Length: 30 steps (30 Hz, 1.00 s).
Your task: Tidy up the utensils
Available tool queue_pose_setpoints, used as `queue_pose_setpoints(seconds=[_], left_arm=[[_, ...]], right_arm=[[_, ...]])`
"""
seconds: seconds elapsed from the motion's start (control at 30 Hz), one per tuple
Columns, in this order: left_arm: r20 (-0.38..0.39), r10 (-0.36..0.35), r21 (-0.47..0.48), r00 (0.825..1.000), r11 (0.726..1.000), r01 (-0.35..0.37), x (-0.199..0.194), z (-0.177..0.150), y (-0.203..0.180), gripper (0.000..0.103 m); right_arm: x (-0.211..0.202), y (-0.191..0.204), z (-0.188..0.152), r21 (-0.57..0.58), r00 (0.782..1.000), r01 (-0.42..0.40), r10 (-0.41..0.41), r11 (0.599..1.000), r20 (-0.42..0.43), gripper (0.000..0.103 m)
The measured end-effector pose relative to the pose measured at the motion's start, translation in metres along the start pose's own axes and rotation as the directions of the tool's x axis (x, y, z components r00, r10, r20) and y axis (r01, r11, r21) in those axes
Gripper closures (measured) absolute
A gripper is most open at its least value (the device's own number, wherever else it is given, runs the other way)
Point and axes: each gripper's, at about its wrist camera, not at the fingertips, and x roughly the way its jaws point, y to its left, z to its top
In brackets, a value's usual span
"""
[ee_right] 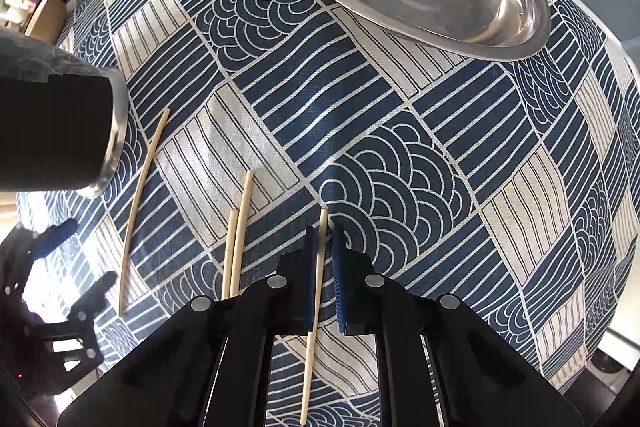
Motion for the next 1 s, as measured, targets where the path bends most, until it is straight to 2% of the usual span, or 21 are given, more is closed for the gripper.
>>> queue_pose_setpoints(seconds=[0.13,0.2,0.23,0.27,0.3,0.37,0.4,0.5,0.67,0.77,0.93,1.0], left_arm=[[-0.029,0.01,0.01,1.0,1.0,-0.01,0.008,0.007,-0.019,0.041],[-0.029,0.011,-0.009,1.0,1.0,-0.011,0.007,0.008,-0.021,0.055],[-0.021,0.013,-0.033,1.0,0.999,-0.014,0.006,0.01,-0.023,0.071],[-0.024,0.01,-0.043,1.0,0.999,-0.011,0.006,0.01,-0.025,0.079],[-0.029,0.005,-0.04,1.0,0.999,-0.006,0.006,0.01,-0.026,0.083],[-0.044,-0.006,-0.037,0.999,0.999,0.004,0.005,0.007,-0.024,0.098],[-0.06,-0.019,-0.045,0.998,0.999,0.017,0.003,0.003,-0.019,0.098],[-0.117,-0.132,-0.102,0.984,0.988,0.12,0.0,-0.014,-0.006,0.098],[-0.102,-0.145,-0.115,0.984,0.984,0.133,-0.014,-0.029,-0.003,0.098],[-0.082,-0.122,-0.116,0.989,0.987,0.112,-0.028,-0.038,0.003,0.098],[-0.064,-0.142,-0.145,0.988,0.981,0.131,-0.038,-0.045,0.013,0.098],[-0.055,-0.158,-0.155,0.986,0.977,0.147,-0.044,-0.049,0.018,0.098]], right_arm=[[0.002,-0.007,0.001,0.005,1.0,-0.014,0.014,1.0,0.005,0.096],[0.003,-0.009,0.0,0.0,1.0,-0.013,0.013,1.0,0.013,0.096],[0.003,-0.009,-0.002,-0.003,1.0,-0.014,0.014,1.0,0.016,0.097],[0.003,-0.011,-0.003,-0.005,1.0,-0.02,0.021,1.0,0.014,0.097],[0.003,-0.012,-0.005,-0.004,1.0,-0.028,0.028,1.0,0.012,0.097],[0.001,-0.018,-0.011,0.009,0.998,-0.055,0.054,0.998,0.013,0.099],[-0.001,-0.021,-0.014,0.018,0.997,-0.076,0.075,0.997,0.013,0.101],[-0.007,-0.027,-0.023,0.017,0.994,-0.107,0.106,0.994,0.029,0.103],[-0.019,-0.035,-0.036,0.012,0.989,-0.14,0.139,0.99,0.055,0.103],[-0.015,-0.04,-0.037,0.022,0.988,-0.151,0.151,0.988,0.013,0.098],[-0.011,-0.037,-0.04,0.009,0.993,-0.117,0.117,0.993,0.001,0.096],[-0.008,-0.033,-0.038,-0.004,0.995,-0.099,0.099,0.995,-0.01,0.09]])
